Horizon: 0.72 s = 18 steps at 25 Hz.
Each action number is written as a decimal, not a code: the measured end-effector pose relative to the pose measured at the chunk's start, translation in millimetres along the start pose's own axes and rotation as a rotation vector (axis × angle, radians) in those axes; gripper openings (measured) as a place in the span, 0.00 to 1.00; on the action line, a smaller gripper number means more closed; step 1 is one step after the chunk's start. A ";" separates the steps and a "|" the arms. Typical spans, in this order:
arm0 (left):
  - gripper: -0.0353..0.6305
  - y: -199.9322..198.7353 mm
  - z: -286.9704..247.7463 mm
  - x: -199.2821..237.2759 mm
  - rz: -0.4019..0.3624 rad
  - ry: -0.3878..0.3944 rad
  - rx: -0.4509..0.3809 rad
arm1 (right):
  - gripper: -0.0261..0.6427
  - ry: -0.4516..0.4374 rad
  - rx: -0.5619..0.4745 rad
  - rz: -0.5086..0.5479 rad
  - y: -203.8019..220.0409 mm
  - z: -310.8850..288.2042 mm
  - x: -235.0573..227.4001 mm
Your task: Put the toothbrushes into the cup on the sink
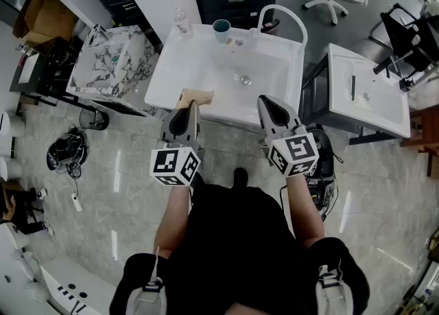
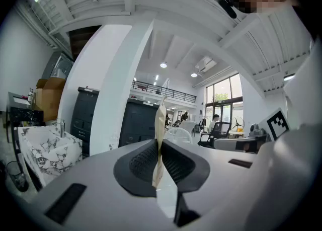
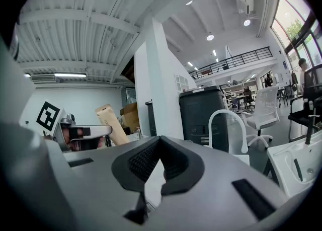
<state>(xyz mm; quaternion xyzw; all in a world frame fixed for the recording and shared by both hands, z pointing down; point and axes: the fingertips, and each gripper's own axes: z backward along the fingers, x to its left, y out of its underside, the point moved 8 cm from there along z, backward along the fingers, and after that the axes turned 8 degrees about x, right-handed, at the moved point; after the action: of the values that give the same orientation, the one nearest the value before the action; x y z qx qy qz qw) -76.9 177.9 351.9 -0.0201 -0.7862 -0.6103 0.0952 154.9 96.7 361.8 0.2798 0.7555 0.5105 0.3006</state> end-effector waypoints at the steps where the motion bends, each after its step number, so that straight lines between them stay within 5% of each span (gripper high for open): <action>1: 0.11 1.5 0.7 -2.8 0.001 0.005 0.001 | 0.08 0.004 0.000 -0.002 0.7 2.9 -0.7; 18: 0.11 4.9 3.5 -29.2 -0.020 -0.004 -0.004 | 0.09 -0.068 -0.014 0.004 5.5 22.1 -5.4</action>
<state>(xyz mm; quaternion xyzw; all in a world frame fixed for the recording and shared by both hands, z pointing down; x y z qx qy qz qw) -48.0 185.0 350.7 -0.0138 -0.7852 -0.6128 0.0874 175.5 107.9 361.4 0.2966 0.7406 0.5066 0.3269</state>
